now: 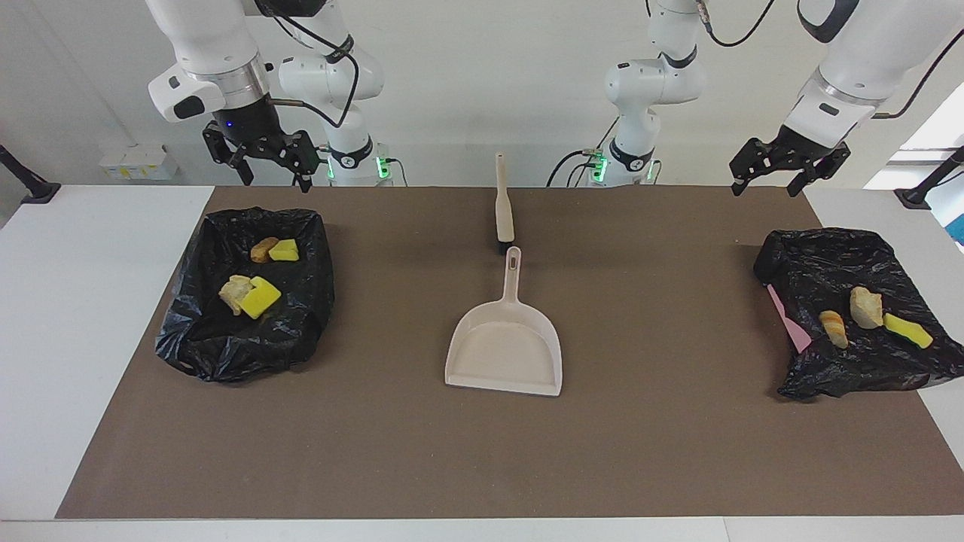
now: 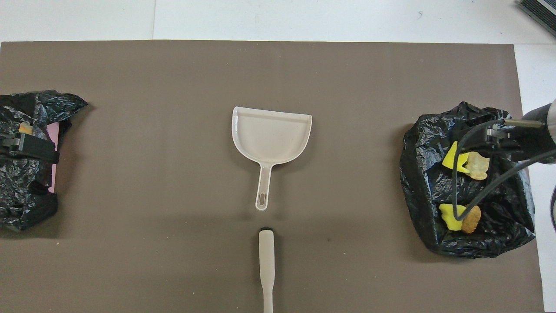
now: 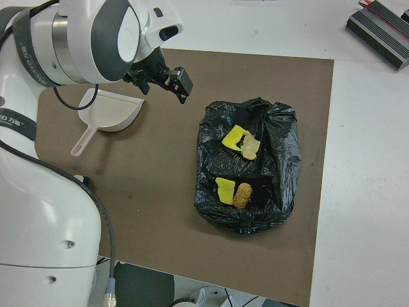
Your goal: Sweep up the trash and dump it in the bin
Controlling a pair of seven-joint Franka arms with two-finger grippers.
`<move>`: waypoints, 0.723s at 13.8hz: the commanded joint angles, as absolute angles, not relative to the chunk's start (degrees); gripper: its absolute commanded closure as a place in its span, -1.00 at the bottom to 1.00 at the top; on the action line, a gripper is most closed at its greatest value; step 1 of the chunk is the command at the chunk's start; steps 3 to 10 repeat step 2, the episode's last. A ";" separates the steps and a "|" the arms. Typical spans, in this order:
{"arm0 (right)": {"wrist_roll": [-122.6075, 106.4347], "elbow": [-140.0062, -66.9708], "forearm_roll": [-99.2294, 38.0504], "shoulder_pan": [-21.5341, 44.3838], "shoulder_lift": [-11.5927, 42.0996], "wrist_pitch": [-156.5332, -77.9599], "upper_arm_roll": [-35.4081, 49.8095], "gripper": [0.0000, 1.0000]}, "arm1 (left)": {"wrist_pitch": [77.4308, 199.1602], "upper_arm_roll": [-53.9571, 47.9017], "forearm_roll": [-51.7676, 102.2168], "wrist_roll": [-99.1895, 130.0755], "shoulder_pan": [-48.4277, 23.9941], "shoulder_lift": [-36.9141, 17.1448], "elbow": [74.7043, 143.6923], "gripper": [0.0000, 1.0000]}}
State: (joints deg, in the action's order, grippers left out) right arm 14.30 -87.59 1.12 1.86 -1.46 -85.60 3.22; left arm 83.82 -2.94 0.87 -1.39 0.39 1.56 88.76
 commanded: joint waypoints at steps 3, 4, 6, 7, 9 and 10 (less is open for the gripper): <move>12.92 -88.42 -0.09 0.97 -2.20 -85.87 3.34 -1.00 | 82.97 -2.90 1.93 -1.41 0.70 0.97 87.36 -1.00; 12.92 -88.42 -0.09 0.97 -2.20 -85.87 3.34 -1.00 | 82.97 -2.90 1.93 -1.41 0.70 0.97 87.36 -1.00; 12.92 -88.42 -0.09 0.97 -2.20 -85.87 3.34 -1.00 | 82.97 -2.90 1.93 -1.41 0.70 0.97 87.36 -1.00; 12.92 -88.42 -0.09 0.97 -2.20 -85.87 3.34 -1.00 | 82.97 -2.90 1.93 -1.41 0.70 0.97 87.36 -1.00; 12.92 -88.42 -0.09 0.97 -2.20 -85.87 3.34 -1.00 | 82.97 -2.90 1.93 -1.41 0.70 0.97 87.36 -1.00; 12.92 -88.42 -0.09 0.97 -2.20 -85.87 3.34 -1.00 | 82.97 -2.90 1.93 -1.41 0.70 0.97 87.36 -1.00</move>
